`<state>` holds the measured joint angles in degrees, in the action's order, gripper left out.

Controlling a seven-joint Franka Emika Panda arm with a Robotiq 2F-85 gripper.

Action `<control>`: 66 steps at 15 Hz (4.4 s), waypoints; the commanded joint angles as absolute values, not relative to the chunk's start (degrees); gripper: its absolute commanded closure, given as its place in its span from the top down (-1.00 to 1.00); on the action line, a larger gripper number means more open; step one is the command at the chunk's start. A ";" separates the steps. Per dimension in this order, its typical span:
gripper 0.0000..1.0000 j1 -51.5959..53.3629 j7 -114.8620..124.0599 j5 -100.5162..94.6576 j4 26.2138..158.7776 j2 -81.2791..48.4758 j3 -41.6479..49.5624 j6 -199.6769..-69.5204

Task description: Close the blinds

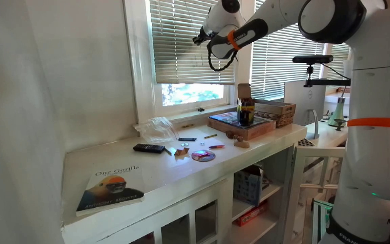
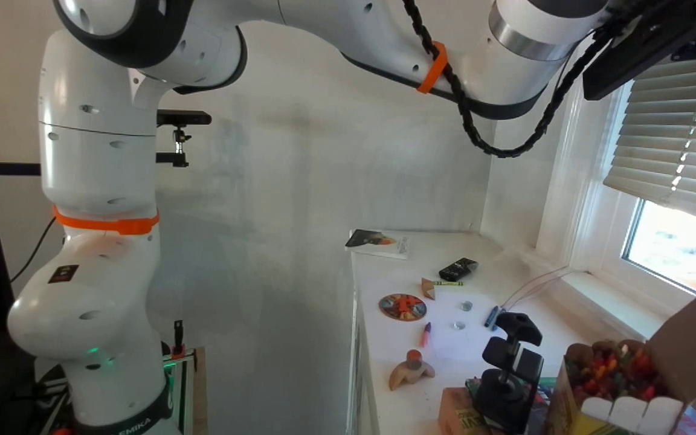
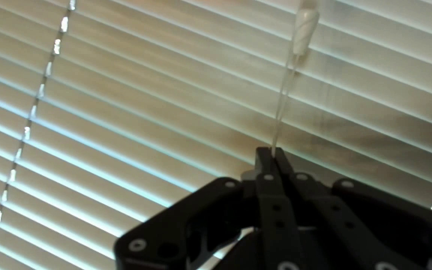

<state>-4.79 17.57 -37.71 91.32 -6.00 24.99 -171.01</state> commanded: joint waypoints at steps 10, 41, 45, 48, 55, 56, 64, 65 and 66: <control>-0.99 -4.79 22.13 -49.59 94.77 -4.18 28.87 -167.68; -0.99 -3.82 25.37 -60.34 78.52 -11.92 34.47 -173.42; -0.99 -3.78 25.68 -60.31 78.73 -11.85 34.64 -173.39; -0.99 -3.55 25.02 -61.08 79.03 -11.61 34.99 -171.69; -0.99 -3.25 24.21 -64.96 75.58 -13.17 36.08 -170.08; -0.99 -3.20 24.59 -65.58 74.40 -13.71 36.25 -170.23; -0.99 -2.80 24.80 -65.76 67.54 -16.28 36.23 -170.81; -0.99 -2.76 24.60 -65.88 66.58 -16.68 36.33 -170.68; -0.99 -2.90 24.66 -65.77 65.64 -17.22 36.42 -170.71</control>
<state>-2.95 22.53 -64.11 69.48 -14.79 35.24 -170.86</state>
